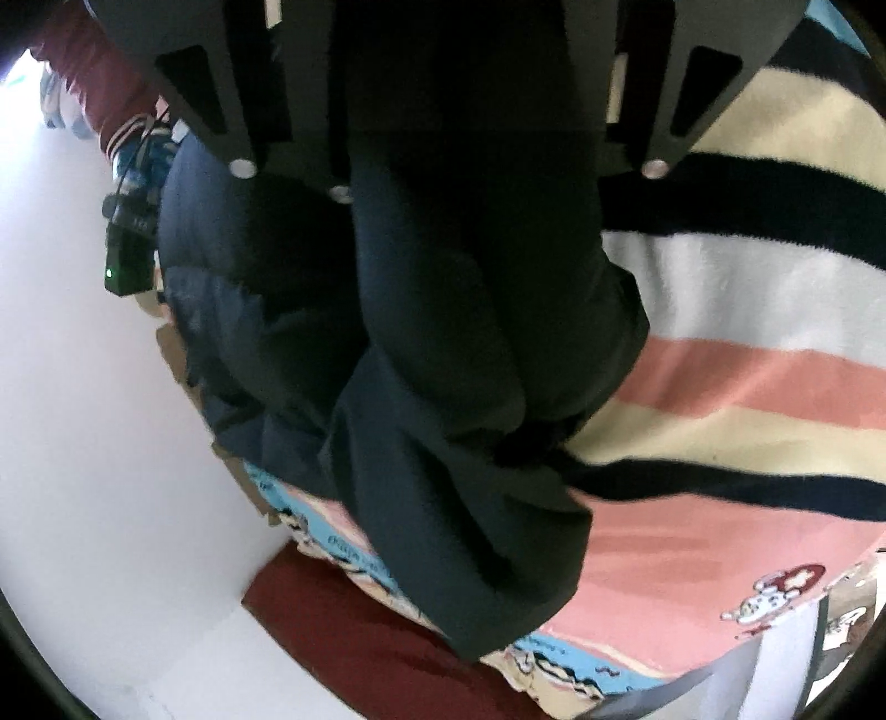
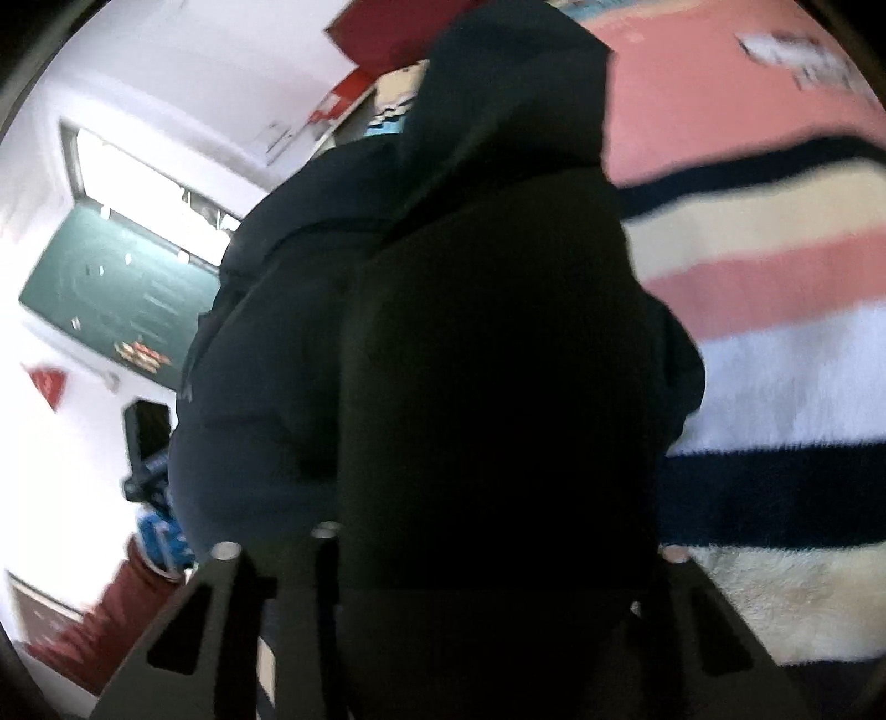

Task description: Fold large clothes

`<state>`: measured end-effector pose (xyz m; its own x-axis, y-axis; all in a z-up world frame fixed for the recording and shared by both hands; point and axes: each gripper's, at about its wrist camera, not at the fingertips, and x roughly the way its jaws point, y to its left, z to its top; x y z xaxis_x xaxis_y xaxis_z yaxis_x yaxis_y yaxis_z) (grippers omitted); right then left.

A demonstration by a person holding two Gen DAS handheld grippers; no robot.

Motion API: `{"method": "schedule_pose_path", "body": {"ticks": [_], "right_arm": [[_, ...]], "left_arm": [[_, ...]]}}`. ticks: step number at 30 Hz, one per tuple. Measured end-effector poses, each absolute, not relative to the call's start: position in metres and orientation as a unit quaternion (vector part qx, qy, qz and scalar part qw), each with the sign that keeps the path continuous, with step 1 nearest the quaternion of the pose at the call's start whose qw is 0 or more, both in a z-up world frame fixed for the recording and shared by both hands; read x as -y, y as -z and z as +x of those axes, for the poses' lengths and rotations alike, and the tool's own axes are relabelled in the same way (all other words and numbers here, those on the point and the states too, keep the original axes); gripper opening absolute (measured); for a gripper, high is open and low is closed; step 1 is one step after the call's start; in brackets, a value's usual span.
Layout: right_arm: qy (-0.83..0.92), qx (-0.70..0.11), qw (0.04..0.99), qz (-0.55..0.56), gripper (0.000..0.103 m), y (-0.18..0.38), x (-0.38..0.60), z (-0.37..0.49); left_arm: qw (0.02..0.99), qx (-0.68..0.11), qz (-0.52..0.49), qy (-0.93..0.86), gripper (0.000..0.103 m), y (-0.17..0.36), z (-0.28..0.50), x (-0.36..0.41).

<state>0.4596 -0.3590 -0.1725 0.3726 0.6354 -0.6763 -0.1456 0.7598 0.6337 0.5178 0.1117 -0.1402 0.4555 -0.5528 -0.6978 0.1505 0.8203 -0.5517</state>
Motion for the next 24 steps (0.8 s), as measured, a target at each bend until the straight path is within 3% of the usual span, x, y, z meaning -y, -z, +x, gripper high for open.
{"method": "schedule_pose_path", "body": {"ticks": [3,10,14,18,20,24], "right_arm": [[-0.239,-0.483,0.817,0.206,0.024,0.146,0.348,0.456],[-0.231,-0.446,0.841,0.204,0.022,0.1,0.357,0.433],[-0.254,-0.435,0.833,0.228,0.022,0.09,0.363,0.4],[-0.247,-0.455,0.82,0.244,0.022,0.109,0.359,0.38],[-0.221,-0.472,0.813,0.259,0.031,0.128,0.365,0.376],[-0.169,-0.476,0.817,0.278,0.074,0.135,0.38,0.373]], "left_arm": [[0.836,-0.452,-0.216,0.223,0.02,0.114,0.508,-0.106],[0.842,-0.417,-0.222,0.259,0.02,0.06,0.467,-0.115],[0.838,-0.423,-0.228,0.259,0.02,0.067,0.443,-0.13],[0.83,-0.465,-0.215,0.22,0.022,0.108,0.436,-0.146],[0.823,-0.477,-0.224,0.212,0.029,0.118,0.439,-0.155],[0.815,-0.48,-0.249,0.206,0.041,0.113,0.436,-0.175]]}}
